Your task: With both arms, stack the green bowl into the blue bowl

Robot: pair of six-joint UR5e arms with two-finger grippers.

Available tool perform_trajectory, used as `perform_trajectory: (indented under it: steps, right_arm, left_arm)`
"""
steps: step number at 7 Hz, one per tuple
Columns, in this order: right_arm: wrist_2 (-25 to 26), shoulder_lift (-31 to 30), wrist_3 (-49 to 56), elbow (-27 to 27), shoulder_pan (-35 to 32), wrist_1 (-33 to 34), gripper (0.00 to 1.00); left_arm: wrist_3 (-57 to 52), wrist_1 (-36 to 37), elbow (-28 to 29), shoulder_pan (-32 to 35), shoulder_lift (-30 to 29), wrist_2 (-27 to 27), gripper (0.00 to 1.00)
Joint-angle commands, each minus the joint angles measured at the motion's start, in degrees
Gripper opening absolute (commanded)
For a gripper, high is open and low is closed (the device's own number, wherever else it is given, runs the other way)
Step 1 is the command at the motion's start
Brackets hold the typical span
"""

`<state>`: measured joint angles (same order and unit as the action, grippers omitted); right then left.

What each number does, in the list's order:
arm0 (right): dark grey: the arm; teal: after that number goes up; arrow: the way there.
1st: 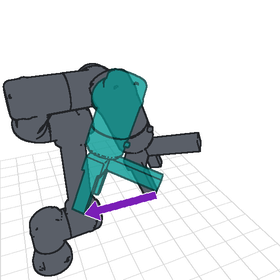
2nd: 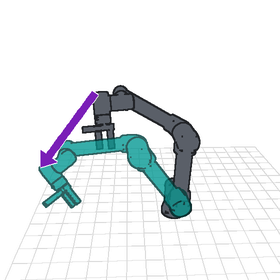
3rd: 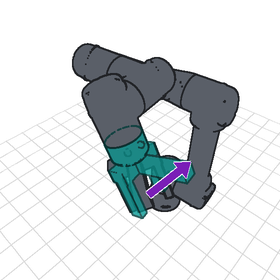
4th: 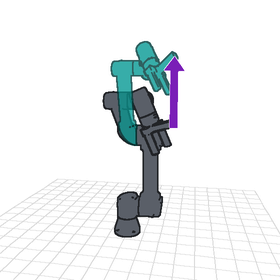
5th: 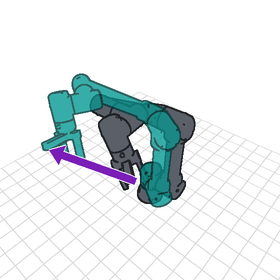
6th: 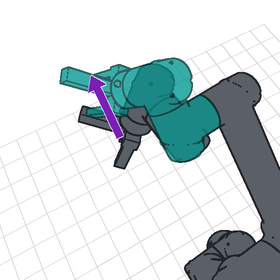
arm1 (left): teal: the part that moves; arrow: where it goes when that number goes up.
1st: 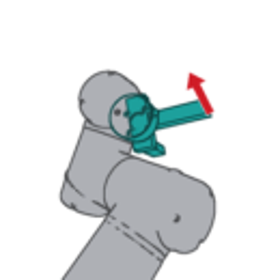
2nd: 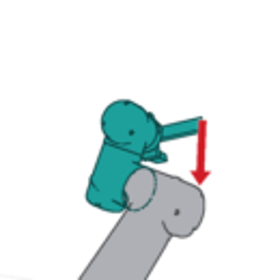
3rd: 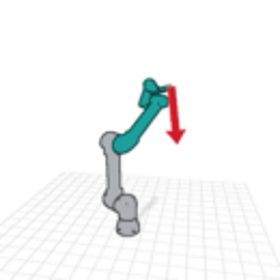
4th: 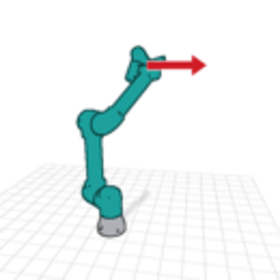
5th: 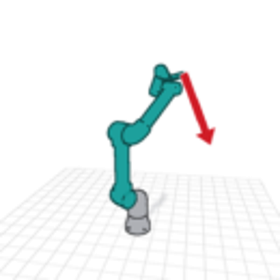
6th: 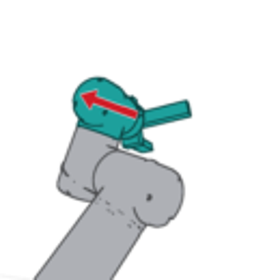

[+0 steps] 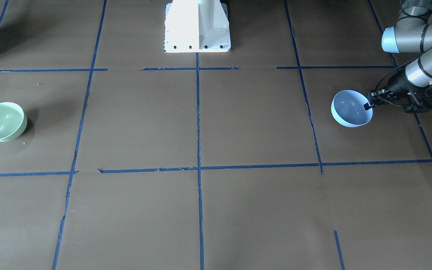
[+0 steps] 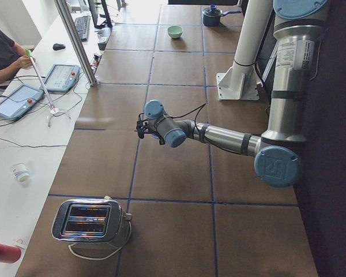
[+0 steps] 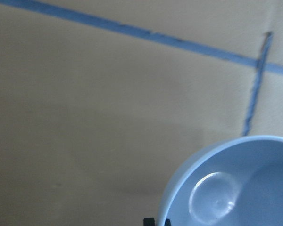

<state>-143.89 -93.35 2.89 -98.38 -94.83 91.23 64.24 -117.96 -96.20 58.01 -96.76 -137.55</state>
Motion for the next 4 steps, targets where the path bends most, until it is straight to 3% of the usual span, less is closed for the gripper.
perform_trajectory:
  steps: [1,3,4]
  right_arm:
    - [0.19,-0.08,-0.34,0.03,0.0,0.0,1.0]
    - [0.37,-0.16,-0.34,0.04,0.17,0.0,1.0]
    - [0.37,-0.16,-0.43,0.03,0.18,0.0,1.0]
  left_arm:
    - [11.82,10.52,-0.13,-3.76,-13.75,2.89,0.0]
    - [29.98,13.8,0.83,-16.46,-25.09,12.69,0.0]
    - [31.72,15.73,1.1,-20.53,-27.93,17.01,0.0]
